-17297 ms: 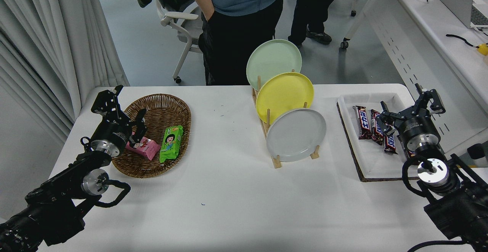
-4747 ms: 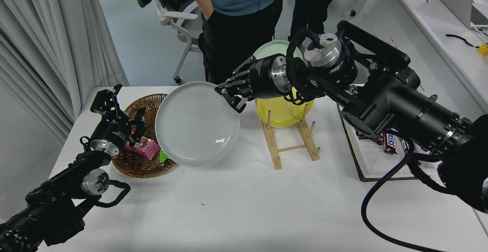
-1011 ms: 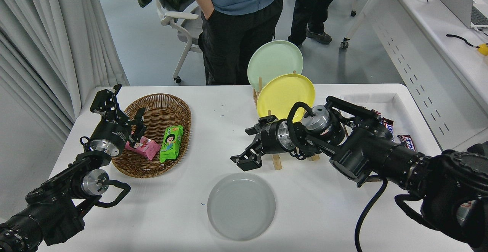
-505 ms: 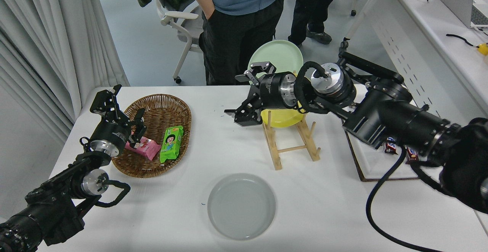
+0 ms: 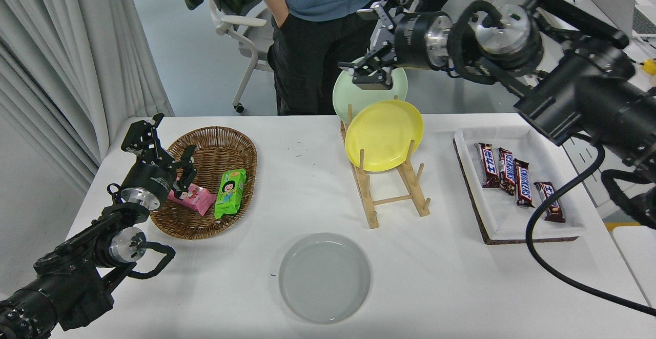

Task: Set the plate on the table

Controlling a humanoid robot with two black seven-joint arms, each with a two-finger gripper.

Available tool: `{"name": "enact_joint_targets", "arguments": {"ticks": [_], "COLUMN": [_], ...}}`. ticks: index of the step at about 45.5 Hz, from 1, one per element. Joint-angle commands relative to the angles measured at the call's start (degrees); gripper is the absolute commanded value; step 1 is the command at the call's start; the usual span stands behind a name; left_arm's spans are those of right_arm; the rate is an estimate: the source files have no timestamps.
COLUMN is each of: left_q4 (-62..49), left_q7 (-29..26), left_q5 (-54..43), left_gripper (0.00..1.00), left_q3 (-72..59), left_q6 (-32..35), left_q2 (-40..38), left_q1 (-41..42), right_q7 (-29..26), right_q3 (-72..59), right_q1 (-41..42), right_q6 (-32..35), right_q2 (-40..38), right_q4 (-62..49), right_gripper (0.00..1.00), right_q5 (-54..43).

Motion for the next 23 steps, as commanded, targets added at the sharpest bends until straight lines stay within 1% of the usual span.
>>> {"name": "enact_joint_targets", "arguments": {"ticks": [1,4,6,12,17,23], "left_q4": [0.0,0.0,0.0,0.0,0.0,0.0], "left_q7": [0.0,0.0,0.0,0.0,0.0,0.0], "left_q5": [0.0,0.0,0.0,-0.1,0.0,0.0], "left_gripper": [1.00,1.00,1.00,1.00,1.00,1.00], "left_q3": [0.0,0.0,0.0,0.0,0.0,0.0], "left_q6": [0.0,0.0,0.0,0.0,0.0,0.0], "left_q2": [0.0,0.0,0.0,0.0,0.0,0.0], "left_q1": [0.0,0.0,0.0,0.0,0.0,0.0], "right_q7": [0.0,0.1,0.1,0.1,0.2,1.4], "right_q3": [1.2,2.3,4.3,10.6,15.9,18.5], "right_q1": [-3.7,-6.8,-8.9,-14.2,-20.5,-25.8], "right_q6": [9.5,16.1,18.9,19.6,19.6,19.9], "right_q2": [-5.9,-7.5,-8.1,-8.1,-7.9,-7.9], "right_q4": [-0.5,-0.8,-1.6,-6.5,-10.9,-12.1], "right_gripper": [0.99,0.99,0.99,0.99,0.99,0.99], "right_q5": [-3.0,-3.7,-4.1,-5.3,-5.5,-5.5]}}
